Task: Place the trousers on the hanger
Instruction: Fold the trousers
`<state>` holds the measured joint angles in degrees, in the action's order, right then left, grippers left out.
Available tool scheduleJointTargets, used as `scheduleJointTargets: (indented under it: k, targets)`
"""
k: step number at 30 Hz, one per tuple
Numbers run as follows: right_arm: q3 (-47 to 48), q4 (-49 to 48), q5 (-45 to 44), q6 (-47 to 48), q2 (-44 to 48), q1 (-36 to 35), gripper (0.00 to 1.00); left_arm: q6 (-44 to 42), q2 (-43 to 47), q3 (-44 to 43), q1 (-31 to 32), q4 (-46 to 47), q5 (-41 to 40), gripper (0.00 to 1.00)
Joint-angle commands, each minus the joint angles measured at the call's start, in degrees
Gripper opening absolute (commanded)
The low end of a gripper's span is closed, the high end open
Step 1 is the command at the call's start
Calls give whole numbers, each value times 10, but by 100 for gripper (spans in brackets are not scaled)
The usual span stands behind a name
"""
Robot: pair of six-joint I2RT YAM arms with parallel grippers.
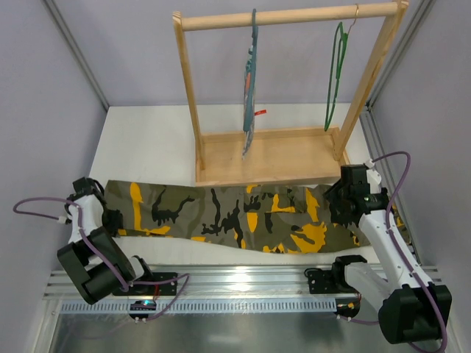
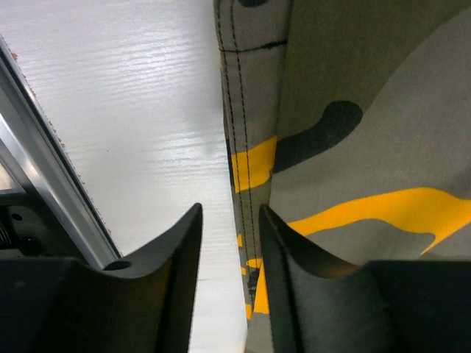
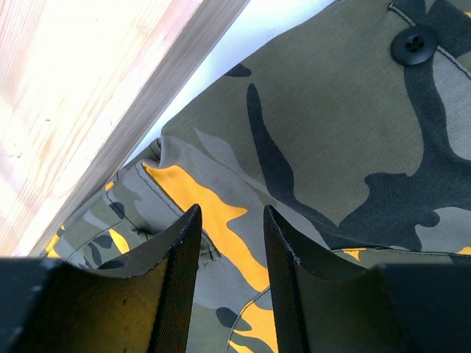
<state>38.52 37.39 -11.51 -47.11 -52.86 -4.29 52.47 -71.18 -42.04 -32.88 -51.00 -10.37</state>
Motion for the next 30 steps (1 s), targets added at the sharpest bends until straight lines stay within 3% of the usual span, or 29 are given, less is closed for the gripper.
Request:
scheduleJointTargets:
  k: [1, 6, 10, 16, 23, 30]
  targets:
    - [0, -19, 17, 11, 2, 3, 43, 28, -8, 5, -13, -2, -42, 34]
    - [9, -20, 25, 25, -6, 7, 43, 29, -2, 44, -68, 61, -35, 31]
    - [16, -19, 23, 36, -5, 10, 43, 11, -55, 58, -118, 108, 1, 31]
    - [24, -24, 19, 40, -9, 14, 43, 0, -120, 42, -122, 132, 7, 31]
    - [28, -27, 16, 42, -17, 15, 43, -12, -66, 58, -122, 167, 10, 37]
    - [31, -18, 10, 47, -10, 15, 43, -17, -120, 43, -122, 166, 11, 34]
